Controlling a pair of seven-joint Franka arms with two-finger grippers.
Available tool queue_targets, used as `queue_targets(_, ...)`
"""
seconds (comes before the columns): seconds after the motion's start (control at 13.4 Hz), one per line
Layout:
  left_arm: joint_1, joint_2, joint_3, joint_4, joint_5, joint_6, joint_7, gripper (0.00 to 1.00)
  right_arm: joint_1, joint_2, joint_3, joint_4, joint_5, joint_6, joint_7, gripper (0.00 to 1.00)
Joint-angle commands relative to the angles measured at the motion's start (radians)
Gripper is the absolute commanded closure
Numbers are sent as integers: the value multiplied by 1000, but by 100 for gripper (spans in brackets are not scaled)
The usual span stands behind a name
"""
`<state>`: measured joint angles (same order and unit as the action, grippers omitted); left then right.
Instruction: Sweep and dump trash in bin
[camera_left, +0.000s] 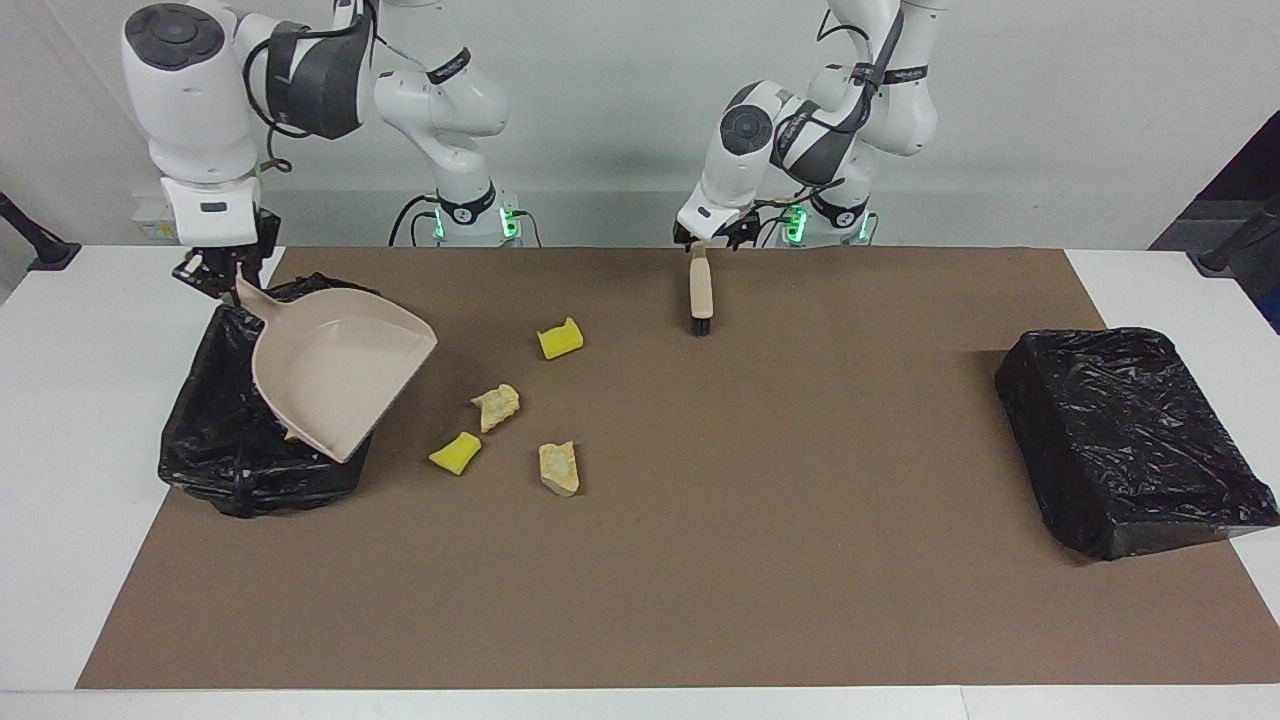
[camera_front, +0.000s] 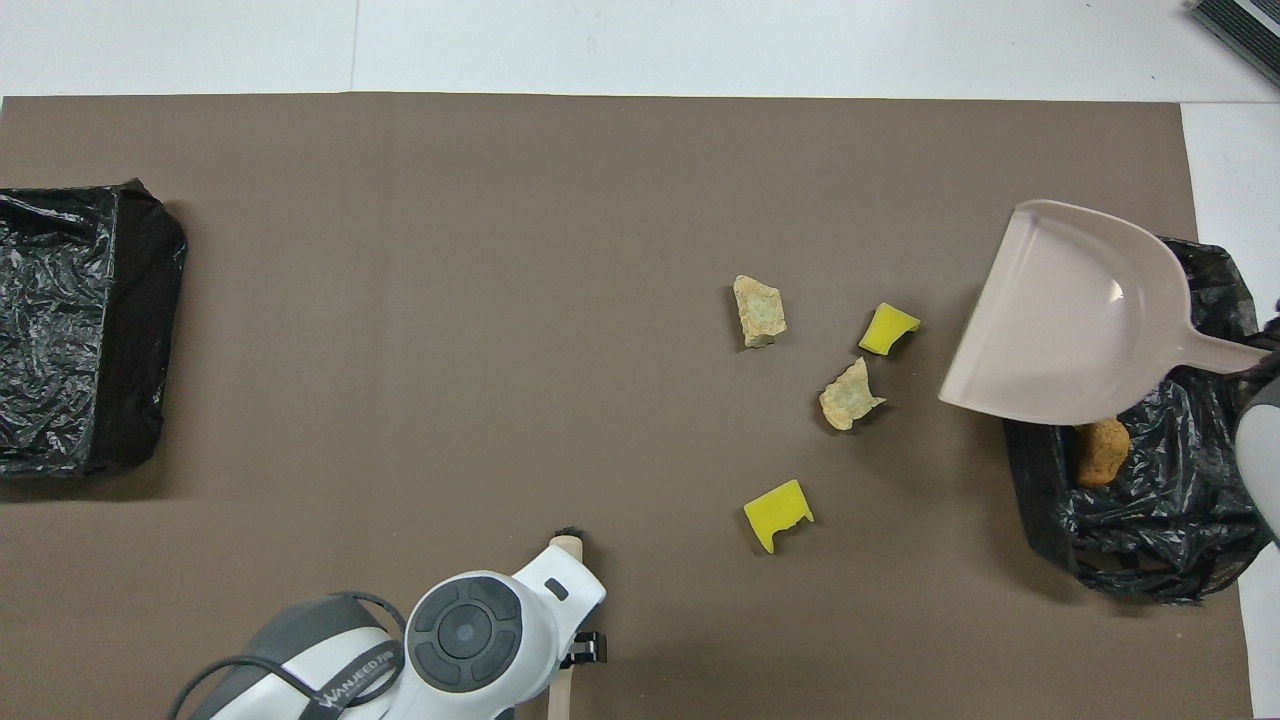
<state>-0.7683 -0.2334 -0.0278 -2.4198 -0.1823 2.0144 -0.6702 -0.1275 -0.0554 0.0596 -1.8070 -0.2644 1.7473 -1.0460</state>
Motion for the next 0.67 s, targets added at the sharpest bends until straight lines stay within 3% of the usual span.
queue_targets(0.0, 140, 6, -4, 167, 96, -95, 107, 0, 86, 38, -3, 5, 106, -6, 307, 100)
queue_targets(0.22, 340, 9, -4, 368, 135, -233, 395, 0, 205, 106, -3, 12, 242, 37, 671, 100)
queue_targets(0.6, 630, 60, -4, 621, 142, -362, 777, 0, 413, 226, -3, 18, 313, 221, 1139, 100)
